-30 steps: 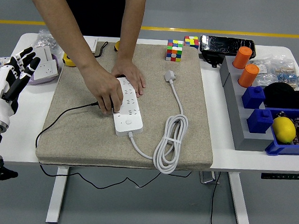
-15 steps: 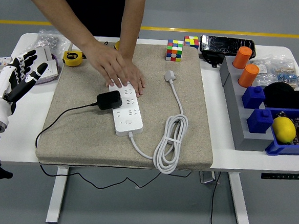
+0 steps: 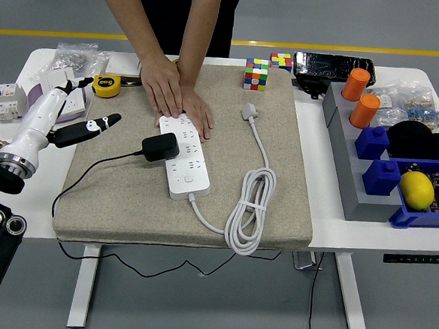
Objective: Pick up the plug,place it near the board,insert it into the board,press the button
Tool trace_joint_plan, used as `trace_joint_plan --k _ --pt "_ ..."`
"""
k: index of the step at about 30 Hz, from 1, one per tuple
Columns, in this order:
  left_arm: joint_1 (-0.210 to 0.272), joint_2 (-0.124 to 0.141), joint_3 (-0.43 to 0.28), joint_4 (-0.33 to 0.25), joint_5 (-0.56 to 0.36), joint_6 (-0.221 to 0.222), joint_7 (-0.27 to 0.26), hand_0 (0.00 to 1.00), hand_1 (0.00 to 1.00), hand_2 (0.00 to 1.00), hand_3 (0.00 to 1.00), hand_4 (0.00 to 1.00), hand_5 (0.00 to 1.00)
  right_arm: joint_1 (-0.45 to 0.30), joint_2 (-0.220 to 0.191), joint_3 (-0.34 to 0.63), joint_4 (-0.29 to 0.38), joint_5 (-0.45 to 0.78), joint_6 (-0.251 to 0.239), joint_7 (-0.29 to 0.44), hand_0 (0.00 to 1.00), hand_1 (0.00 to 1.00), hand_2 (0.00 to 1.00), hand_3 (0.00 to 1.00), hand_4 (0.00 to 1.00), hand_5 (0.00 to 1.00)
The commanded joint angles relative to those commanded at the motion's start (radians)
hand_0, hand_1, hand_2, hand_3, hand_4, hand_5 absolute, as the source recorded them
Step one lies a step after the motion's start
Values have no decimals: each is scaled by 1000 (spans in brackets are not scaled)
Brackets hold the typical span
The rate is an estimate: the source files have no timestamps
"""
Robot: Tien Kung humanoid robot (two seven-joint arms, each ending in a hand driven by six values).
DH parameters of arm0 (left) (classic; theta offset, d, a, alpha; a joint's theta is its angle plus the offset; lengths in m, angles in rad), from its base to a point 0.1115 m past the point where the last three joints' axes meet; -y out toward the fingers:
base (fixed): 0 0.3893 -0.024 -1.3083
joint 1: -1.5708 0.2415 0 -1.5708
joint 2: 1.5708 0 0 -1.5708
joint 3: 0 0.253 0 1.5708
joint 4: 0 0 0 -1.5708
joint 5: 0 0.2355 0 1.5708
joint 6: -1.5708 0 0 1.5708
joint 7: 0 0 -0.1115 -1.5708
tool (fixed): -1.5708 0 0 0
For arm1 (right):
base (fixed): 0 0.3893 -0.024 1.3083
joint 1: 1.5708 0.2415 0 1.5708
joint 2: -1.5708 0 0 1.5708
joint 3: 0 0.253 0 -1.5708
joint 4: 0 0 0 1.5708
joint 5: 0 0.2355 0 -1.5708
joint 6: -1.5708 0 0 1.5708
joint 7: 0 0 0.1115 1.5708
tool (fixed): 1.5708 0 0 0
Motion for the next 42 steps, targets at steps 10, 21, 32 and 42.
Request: trace_joint_plan --k 10,21,32,42 --pt "-93 0 160 100 3 -29 30 998 998 964 887 998 437 3 -1 -4 0 -4 1 -2 859 765 750 784 998 888" --pt "-176 -24 290 228 14 -45 31 998 998 974 884 998 439 0 -2 -8 0 -7 3 -4 859 765 750 784 998 888" --pt "-229 -66 296 327 66 10 2 990 998 954 890 998 193 2 0 -8 0 -7 2 -5 860 764 750 784 998 888" --pt "-265 -96 286 384 103 18 8 885 911 833 812 998 177 4 1 -9 0 -7 2 -4 859 765 750 784 998 887"
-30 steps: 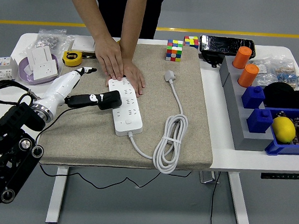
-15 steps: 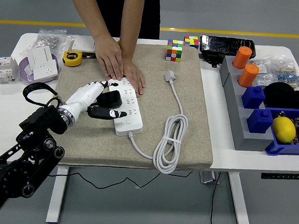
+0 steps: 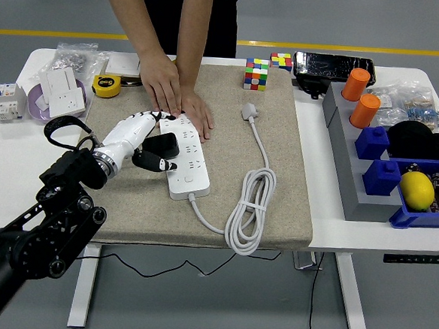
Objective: Pick up the plug,place it near the board,insert it into the board,press the button
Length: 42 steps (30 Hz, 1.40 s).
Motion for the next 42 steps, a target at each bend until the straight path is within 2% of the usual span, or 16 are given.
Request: trace_joint_plan --k 3,4,14,27,28,33,34,39,40,42 --pt "-15 -10 -3 26 6 -1 1 885 911 833 812 998 177 1 0 0 0 -1 0 0 859 765 750 784 998 887" --pt "-18 -12 -5 32 8 -1 2 828 864 787 782 998 177 2 0 -1 0 -1 0 1 859 764 750 784 998 886" --pt "-37 -29 -25 79 29 -3 4 804 845 765 752 998 186 1 1 3 0 -3 0 0 859 765 750 784 998 886" --pt "-42 -29 -43 105 51 3 4 799 835 746 724 998 205 1 1 3 0 -5 1 1 860 764 751 784 998 886" --pt "-41 -28 -44 106 51 3 4 798 832 742 688 998 211 1 1 2 0 -4 1 1 859 764 750 783 998 885" --pt "-41 -28 -48 113 59 4 5 798 832 742 688 998 211 -1 0 2 0 -4 0 1 859 764 750 783 998 885" --pt "-41 -28 -48 114 59 5 5 797 830 740 631 998 225 -1 0 2 0 -4 0 1 859 764 750 783 998 886" --pt "-41 -28 -49 124 69 5 6 797 830 740 631 998 225 -3 0 3 0 -5 1 1 859 764 750 783 998 886" --pt "-41 -27 -49 126 70 5 6 794 825 735 594 980 219 -3 0 2 0 -4 1 1 859 763 750 783 998 885" --pt "-40 -27 -49 127 71 7 5 794 825 735 594 980 219 -4 0 1 0 -4 1 1 859 763 750 783 998 885"
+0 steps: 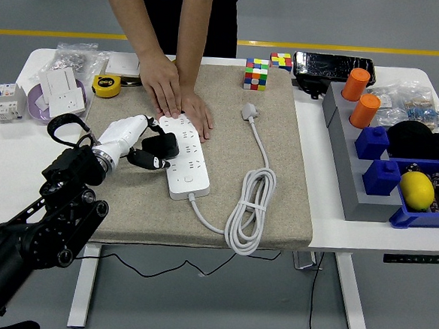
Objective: Pick up the plug,place it near the board,insert it into the board,press the button
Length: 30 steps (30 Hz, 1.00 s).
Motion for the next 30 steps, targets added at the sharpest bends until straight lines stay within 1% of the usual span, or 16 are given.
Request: trace_joint_plan --k 3,4,9,10,15,16,21,22,27,28,30 --pt "0 -1 -1 2 5 5 -1 794 825 735 594 980 219 -2 0 1 0 -1 0 -1 859 763 750 783 998 885" --pt "0 -1 -1 2 5 7 -1 792 819 729 553 882 238 -2 0 1 0 -2 0 -1 859 764 750 783 998 885" --pt "-1 -1 -1 5 4 13 -3 792 819 729 553 882 238 -2 0 0 0 -1 0 -1 859 764 750 783 998 885" --pt "-2 -1 -1 6 4 14 -3 790 814 687 531 811 259 -1 0 0 0 -1 0 -1 859 764 750 783 998 885" --pt "-3 -3 -1 12 8 19 -4 790 814 687 531 811 259 -1 -1 0 0 0 1 -1 859 764 750 783 998 885" --pt "-2 -3 -1 13 8 21 -4 785 809 651 521 737 260 -1 -1 0 0 -1 1 -2 859 764 750 784 998 886" --pt "-1 -4 1 14 10 30 -7 785 809 651 521 737 260 -3 -2 -1 0 -1 1 -2 859 764 750 784 998 886" --pt "-1 -4 2 13 11 32 -8 774 775 555 468 561 232 -3 -2 -1 0 -1 1 -2 858 765 750 783 998 886" --pt "0 -3 3 15 14 39 -10 774 775 555 468 561 232 -3 -3 -2 0 0 1 -2 858 765 750 783 998 886" --pt "-1 -3 2 15 14 40 -11 765 748 526 391 509 163 -3 -3 -2 0 -1 1 -2 859 763 750 784 998 886" --pt "-2 -3 1 15 14 39 -11 765 748 526 391 509 163 -2 -3 -1 0 -1 1 -2 859 763 750 784 998 886"
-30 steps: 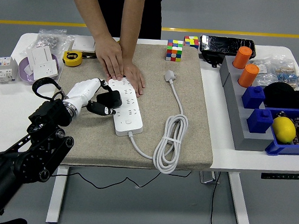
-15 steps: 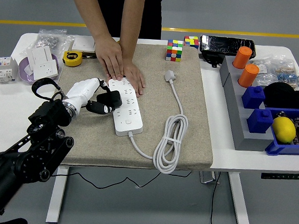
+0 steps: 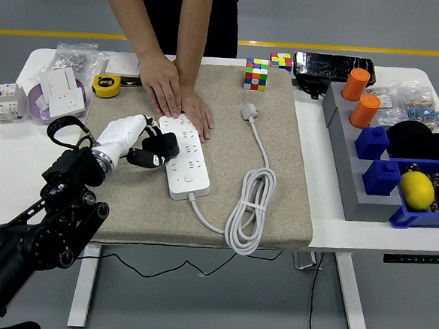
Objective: Pick up the plug,place it near the board,insert it into the board,press the button
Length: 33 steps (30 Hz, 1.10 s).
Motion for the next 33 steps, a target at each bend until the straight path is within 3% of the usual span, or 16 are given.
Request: trace_joint_plan --k 9,10,15,16,33 --pt "-4 3 -3 -5 0 0 0 758 726 513 344 481 160 2 1 2 0 1 -1 0 859 764 750 784 998 886" --pt "-4 3 -4 -5 0 2 -1 652 493 391 320 461 156 2 1 2 0 1 -1 0 859 764 750 784 998 886" --pt "-4 4 -5 -7 0 8 -3 652 493 391 320 461 156 2 1 3 0 1 -1 1 859 764 750 784 998 886" --pt "-4 4 -6 -7 0 8 -3 626 429 335 309 441 142 2 2 3 0 1 -1 0 859 763 750 784 998 885" --pt "8 25 -33 -49 0 1 -11 624 437 325 298 416 108 4 5 5 0 6 -3 1 859 764 750 784 998 886"
